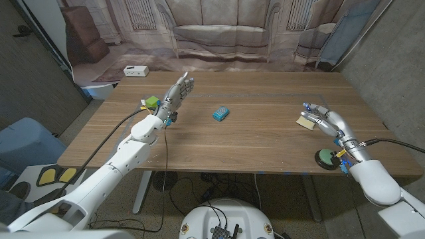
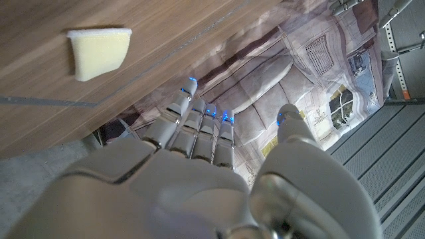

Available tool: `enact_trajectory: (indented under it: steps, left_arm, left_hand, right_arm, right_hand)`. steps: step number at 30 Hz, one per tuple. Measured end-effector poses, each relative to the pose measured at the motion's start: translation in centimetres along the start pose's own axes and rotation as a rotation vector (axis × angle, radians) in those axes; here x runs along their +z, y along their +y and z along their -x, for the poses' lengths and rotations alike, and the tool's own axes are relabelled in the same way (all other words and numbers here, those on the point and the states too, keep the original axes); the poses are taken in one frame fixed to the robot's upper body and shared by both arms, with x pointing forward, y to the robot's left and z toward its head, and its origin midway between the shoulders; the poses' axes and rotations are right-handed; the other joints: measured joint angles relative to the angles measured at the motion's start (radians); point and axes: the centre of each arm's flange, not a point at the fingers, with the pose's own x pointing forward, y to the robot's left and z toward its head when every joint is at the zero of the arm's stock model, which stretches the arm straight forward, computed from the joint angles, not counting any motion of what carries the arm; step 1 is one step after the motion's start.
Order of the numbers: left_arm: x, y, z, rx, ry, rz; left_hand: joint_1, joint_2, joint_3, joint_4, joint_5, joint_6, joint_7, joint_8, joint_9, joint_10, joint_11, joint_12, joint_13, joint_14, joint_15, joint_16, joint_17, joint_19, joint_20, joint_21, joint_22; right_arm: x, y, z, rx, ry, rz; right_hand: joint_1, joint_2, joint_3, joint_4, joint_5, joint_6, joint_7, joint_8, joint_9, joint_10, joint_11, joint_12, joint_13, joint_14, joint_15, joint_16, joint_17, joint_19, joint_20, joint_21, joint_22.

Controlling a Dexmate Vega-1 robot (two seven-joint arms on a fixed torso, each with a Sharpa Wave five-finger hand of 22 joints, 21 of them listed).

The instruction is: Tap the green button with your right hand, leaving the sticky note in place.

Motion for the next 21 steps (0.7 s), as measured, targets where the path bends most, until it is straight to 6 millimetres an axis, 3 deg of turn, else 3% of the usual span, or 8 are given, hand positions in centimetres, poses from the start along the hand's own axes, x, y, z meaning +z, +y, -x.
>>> enact_trajectory:
  steps: [17,21]
  left_arm:
    - [0.0,0.9,0.1,-0.01,0.005,-0.001]
    - [0.1,1.1,0.1,-0.015,0.006,-0.004]
  left_hand:
    - [0.0,0.0,0.0,0.0,0.0,0.004,-0.004,0.0,0.0,0.0,0.0,0.0,0.0,0.0,0.0,0.0,0.0,0.0,0.0,0.0,0.0]
    - [0.0,0.0,0.0,0.0,0.0,0.004,-0.004,0.0,0.0,0.0,0.0,0.0,0.0,0.0,0.0,0.0,0.0,0.0,0.0,0.0,0.0]
  right_arm:
    - [-0.1,1.0,-3.0,0.036,-0.027,-0.165]
    - [-0.2,1.3,-3.6,0.05,-0.028,-0.211]
  right_hand:
    - [-0.009,-0.001,0.006,0.004,-0.004,-0.009,0.009,0.0,0.0,-0.007,0.007,0.0,0.0,0.019,0.006,0.012,0.005,0.008,0.002,0.0,0.003]
    - [-0.009,-0.001,0.006,0.004,-0.004,-0.013,0.013,0.0,0.0,-0.012,0.013,0.0,0.0,-0.012,0.018,0.003,0.009,-0.024,0.011,-0.008,0.003]
